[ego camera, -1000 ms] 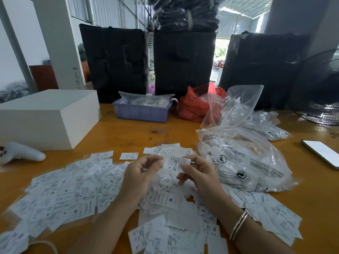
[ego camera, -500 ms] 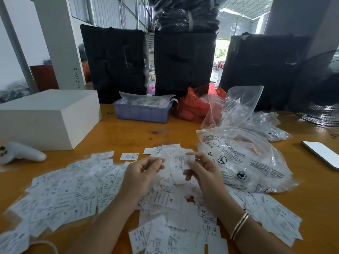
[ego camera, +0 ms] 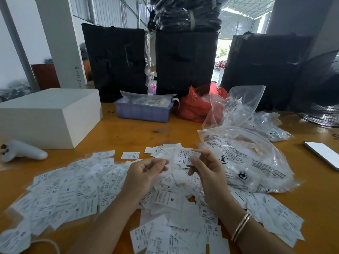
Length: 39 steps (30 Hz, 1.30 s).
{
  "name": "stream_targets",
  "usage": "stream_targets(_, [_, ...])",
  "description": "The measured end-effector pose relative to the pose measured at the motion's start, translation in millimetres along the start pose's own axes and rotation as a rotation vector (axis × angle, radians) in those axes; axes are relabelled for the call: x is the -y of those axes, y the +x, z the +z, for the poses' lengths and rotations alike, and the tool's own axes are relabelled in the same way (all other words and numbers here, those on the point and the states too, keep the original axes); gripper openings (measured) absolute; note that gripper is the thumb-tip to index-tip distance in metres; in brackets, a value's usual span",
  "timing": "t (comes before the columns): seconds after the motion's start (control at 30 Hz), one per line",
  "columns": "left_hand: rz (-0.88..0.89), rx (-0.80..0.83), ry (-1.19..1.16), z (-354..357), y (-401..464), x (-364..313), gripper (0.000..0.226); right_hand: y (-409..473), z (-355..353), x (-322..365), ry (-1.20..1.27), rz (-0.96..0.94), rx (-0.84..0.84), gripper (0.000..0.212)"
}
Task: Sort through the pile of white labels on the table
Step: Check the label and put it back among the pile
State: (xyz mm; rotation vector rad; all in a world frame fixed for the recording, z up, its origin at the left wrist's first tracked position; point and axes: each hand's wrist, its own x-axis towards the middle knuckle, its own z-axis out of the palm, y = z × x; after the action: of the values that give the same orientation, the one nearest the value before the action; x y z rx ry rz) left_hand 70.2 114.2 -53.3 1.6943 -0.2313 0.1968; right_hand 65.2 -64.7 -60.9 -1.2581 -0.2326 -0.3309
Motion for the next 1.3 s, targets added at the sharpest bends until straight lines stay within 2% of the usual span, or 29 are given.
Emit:
stream_targets(0.13, [-0.012,0.003,0.012,0.6,-0.6,-1.7,0.012,-0.3,1.0,1.2,-0.027,-0.039,-0.036,0.003])
stream_targets(0.27, [-0.013,0.007,0.013,0.6,-0.5,-1.9,0.013,0.4,2.1,1.7,-0.030,-0.058,-0.050,0.021])
stream_targets(0.5, [-0.020,0.028,0.034,-0.2,-1.4,-0.2,0.009,0.5,3.2,2.0,-0.054,-0.065,-0.041,0.017])
stream_targets(0.6, [-0.030,0.030,0.027,0.6,-1.2,-0.5,0.015,0.7,2.8,1.8,-0.065,-0.073,-0.047,0.019])
stream_targets(0.7, [-0.039,0.028,0.038,1.5,-0.5,-0.4,0.014,0.2,2.9,2.4,-0.072,-0.077,-0.028,0.012])
stream_targets(0.8, [-0.041,0.026,0.051,1.5,-0.6,-0.1,0.016,0.2,1.5,0.8,-0.121,-0.090,-0.020,0.017])
stream_targets(1.0, [-0.037,0.005,0.070,2.3,-0.6,-1.1,0.026,-1.2,1.6,-1.3,-0.289,-0.118,0.064,0.021])
stream_targets(1.13, [0.005,-0.008,0.093,0.6,1.7,1.7,0.006,-1.1,0.5,-2.7,-0.336,-0.096,0.101,0.024])
stream_targets(1.3, [0.024,0.001,0.045,0.1,1.4,1.3,0.007,-2.4,1.1,-5.3,-0.490,-0.021,0.223,0.036])
